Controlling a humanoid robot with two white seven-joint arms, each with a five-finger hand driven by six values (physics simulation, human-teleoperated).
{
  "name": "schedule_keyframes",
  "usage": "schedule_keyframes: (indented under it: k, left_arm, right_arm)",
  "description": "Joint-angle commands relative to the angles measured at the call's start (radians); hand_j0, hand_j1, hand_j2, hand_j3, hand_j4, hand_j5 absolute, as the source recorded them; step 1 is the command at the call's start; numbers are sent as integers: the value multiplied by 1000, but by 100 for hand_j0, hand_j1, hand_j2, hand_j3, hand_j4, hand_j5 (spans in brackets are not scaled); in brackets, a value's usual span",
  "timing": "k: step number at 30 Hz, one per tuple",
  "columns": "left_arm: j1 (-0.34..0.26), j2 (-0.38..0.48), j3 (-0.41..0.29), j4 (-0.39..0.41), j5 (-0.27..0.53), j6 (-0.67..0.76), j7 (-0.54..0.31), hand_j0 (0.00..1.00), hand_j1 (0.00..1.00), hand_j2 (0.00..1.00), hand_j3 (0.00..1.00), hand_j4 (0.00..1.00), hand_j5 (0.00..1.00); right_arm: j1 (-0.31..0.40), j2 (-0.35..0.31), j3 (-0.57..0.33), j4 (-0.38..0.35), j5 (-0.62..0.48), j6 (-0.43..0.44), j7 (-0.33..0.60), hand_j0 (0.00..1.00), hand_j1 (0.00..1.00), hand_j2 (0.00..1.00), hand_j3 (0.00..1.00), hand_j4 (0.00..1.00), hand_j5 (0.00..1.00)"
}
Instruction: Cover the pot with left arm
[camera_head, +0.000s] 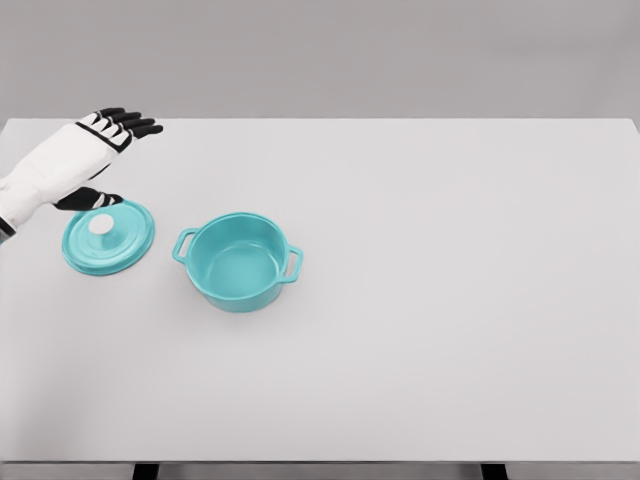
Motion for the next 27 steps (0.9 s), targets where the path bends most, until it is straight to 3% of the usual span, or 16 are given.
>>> schedule_keyframes:
  k: [1,7,8,11,15,18,21,27]
  left_arm:
    - [0,1,1,2,7,1,0,100,100,100,100,100,100]
    - [5,10,1,-5,46,1,-3,100,100,100,100,100,100]
    - [5,38,0,-7,49,1,-58,100,100,100,100,100,100]
    - [-15,60,64,1,50,1,-466,100,100,100,100,100,100]
    - [-48,60,104,2,87,1,-466,100,100,100,100,100,100]
    - [-43,135,97,7,173,1,-466,88,88,88,88,88,88]
    - [-41,135,93,2,174,1,-466,88,88,88,88,88,88]
    - [-32,129,63,-5,87,1,-466,87,87,87,87,87,87]
  right_arm:
    - [0,0,0,0,-1,0,0,100,100,100,100,100,100]
    - [0,0,0,0,1,0,0,100,100,100,100,100,100]
    - [0,0,0,0,1,0,0,100,100,100,100,100,100]
    - [0,0,0,0,1,0,0,100,100,100,100,100,100]
    - [0,0,0,0,0,0,0,100,100,100,100,100,100]
    - [0,0,0,0,1,0,0,100,100,100,100,100,100]
    - [0,0,0,-1,1,0,0,100,100,100,100,100,100]
    - [0,0,0,-1,0,0,0,100,100,100,100,100,100]
